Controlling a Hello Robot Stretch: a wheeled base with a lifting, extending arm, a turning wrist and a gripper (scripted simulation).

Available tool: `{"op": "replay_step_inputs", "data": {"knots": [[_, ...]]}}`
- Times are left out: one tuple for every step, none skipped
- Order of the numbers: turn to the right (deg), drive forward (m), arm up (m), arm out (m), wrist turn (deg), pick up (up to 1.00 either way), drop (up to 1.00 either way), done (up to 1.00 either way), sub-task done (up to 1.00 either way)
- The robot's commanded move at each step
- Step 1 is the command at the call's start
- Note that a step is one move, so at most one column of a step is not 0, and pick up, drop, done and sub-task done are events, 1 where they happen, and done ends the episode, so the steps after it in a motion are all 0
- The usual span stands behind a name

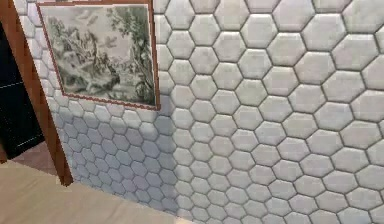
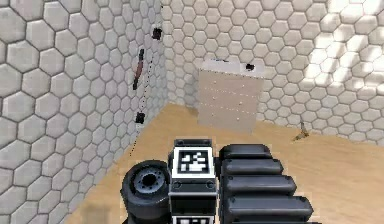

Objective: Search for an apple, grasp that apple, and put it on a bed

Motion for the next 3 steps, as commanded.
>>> {"op": "replay_step_inputs", "data": {"knots": [[-9.0, 0.0, 0.0, 0.0, 0.0, 0.0, 0.0, 0.0, 0.0], [0.0, 0.05, 0.0, 0.0, 0.0, 0.0, 0.0, 0.0, 0.0], [-12.0, 0.0, 0.0, 0.0, 0.0, 0.0, 0.0, 0.0, 0.0]]}}
